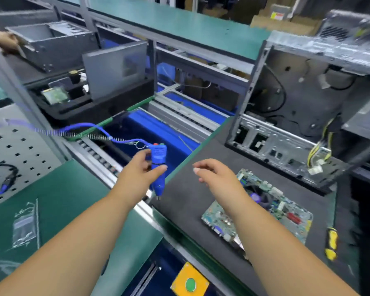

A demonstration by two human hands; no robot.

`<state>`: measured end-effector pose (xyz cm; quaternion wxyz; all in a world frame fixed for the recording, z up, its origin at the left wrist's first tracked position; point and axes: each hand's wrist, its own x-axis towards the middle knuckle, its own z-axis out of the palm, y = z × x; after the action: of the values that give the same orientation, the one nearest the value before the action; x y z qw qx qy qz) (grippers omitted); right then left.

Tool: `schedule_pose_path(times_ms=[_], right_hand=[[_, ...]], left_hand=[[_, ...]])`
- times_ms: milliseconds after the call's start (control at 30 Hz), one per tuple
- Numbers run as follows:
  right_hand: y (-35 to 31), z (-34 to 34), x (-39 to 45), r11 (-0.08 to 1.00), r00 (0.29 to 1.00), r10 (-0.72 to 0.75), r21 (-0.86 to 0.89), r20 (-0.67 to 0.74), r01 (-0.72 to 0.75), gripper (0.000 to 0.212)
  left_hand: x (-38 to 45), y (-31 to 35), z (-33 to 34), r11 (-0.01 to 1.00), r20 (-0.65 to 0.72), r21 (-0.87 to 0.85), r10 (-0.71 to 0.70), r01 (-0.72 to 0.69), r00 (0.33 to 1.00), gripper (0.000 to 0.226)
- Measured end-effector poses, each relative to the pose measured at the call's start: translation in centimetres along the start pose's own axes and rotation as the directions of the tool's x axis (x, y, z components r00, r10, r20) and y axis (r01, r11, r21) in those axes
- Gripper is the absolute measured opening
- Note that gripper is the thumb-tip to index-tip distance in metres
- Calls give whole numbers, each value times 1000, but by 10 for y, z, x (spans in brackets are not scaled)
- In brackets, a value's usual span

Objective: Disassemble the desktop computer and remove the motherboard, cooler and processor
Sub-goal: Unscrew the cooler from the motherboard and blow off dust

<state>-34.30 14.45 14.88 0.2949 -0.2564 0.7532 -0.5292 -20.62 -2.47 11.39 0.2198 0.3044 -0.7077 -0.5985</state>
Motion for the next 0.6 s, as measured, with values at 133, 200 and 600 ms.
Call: schedule_pose_path(times_ms=[133,200,600], right_hand=[[-5,-39,-8,977,997,19,210,75,-34,24],[-7,-56,-11,957,989,-25,288,146,-18,36],[12,-125,-2,870,976,-214,446,-49,213,28]], left_hand=[[-8,33,61,990,218,-128,81,-54,973,75],[-14,47,92,991,300,-97,115,-90,947,82],[-10,83,181,975,341,-83,224,-208,913,64]])
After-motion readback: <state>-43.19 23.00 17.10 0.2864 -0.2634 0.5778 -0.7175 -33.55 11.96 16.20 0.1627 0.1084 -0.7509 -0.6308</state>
